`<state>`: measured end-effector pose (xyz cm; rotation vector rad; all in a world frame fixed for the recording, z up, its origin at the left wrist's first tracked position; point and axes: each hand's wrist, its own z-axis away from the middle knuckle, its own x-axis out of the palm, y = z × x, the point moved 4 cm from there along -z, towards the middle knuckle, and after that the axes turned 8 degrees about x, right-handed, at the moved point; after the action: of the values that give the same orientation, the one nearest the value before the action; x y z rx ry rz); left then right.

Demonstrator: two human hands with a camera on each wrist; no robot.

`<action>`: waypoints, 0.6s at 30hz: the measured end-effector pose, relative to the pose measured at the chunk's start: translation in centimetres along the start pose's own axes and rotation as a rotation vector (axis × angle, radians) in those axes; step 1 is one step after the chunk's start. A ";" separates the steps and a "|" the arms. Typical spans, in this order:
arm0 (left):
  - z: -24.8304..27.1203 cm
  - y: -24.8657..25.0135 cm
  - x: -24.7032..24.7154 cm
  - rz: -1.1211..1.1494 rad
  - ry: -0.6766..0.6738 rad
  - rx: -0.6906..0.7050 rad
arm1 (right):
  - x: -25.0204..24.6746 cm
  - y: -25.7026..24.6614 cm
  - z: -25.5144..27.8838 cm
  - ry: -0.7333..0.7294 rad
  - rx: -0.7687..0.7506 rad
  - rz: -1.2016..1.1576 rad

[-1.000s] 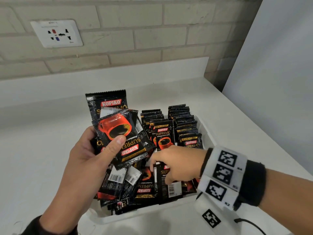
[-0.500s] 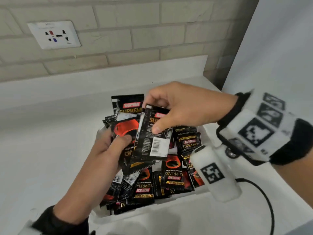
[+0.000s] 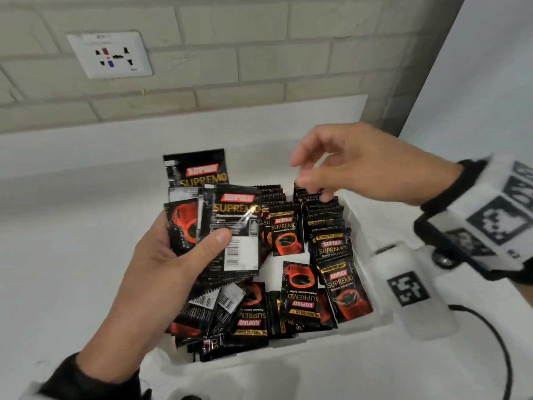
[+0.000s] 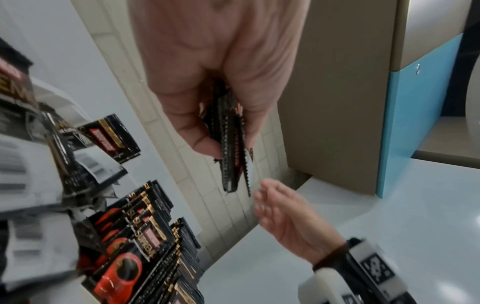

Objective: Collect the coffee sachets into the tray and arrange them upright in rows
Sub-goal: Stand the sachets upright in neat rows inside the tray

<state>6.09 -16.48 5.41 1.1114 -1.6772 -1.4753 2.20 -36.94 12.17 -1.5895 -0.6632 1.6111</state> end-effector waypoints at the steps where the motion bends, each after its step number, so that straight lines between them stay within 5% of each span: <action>1: 0.0 0.0 -0.5 0.015 0.020 -0.007 | -0.9 0.7 0.2 0.020 0.016 0.038; 4: -0.1 -0.2 -1.5 0.053 0.060 -0.018 | -2.2 3.3 0.8 -0.032 0.080 0.181; 10: 0.1 -0.3 -1.4 0.006 0.046 -0.040 | 1.8 7.6 2.4 -0.473 0.214 0.573; 18: 0.2 -0.2 -0.3 -0.028 -0.005 -0.018 | 7.9 6.5 0.6 -0.573 -0.054 0.962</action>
<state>6.08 -16.09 5.24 1.1269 -1.6548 -1.5094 1.14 -34.18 2.32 -1.5736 -0.1822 2.8315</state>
